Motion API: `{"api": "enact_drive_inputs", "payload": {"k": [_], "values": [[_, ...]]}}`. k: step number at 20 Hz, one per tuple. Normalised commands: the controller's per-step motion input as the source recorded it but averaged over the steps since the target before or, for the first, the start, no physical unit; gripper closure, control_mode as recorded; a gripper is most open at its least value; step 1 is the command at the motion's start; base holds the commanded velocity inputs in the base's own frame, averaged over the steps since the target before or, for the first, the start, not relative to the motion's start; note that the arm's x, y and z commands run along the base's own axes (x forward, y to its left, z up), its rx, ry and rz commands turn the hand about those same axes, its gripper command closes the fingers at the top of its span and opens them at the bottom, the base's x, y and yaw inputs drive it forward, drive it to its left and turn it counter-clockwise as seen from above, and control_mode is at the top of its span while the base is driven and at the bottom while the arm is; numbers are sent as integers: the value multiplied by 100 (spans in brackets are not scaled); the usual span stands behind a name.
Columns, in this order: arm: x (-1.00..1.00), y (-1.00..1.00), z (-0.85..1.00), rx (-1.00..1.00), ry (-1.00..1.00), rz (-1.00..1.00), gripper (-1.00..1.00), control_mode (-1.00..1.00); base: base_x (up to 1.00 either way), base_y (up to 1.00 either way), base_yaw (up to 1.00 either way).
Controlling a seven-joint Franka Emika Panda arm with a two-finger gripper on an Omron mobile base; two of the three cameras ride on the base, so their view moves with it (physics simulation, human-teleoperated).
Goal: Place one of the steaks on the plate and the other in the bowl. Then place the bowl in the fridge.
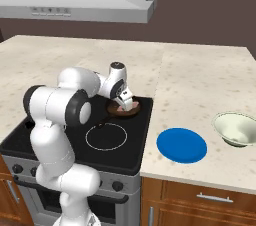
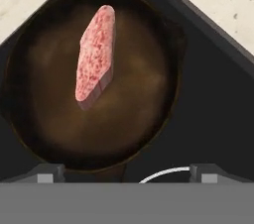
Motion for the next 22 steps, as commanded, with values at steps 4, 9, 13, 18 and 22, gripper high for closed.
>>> {"api": "enact_drive_inputs", "payload": {"k": [4,9,13,18,22], "values": [[38,0,-30,0,0,0,-100,-100,0,0,0],[41,0,-27,0,0,0,-100,-100,0,0,0],[38,0,-27,0,0,0,-100,-100,0,0,0],[40,0,-25,0,0,0,-100,-100,0,0,0],[38,0,-28,0,0,0,-100,-100,0,0,0]]}}
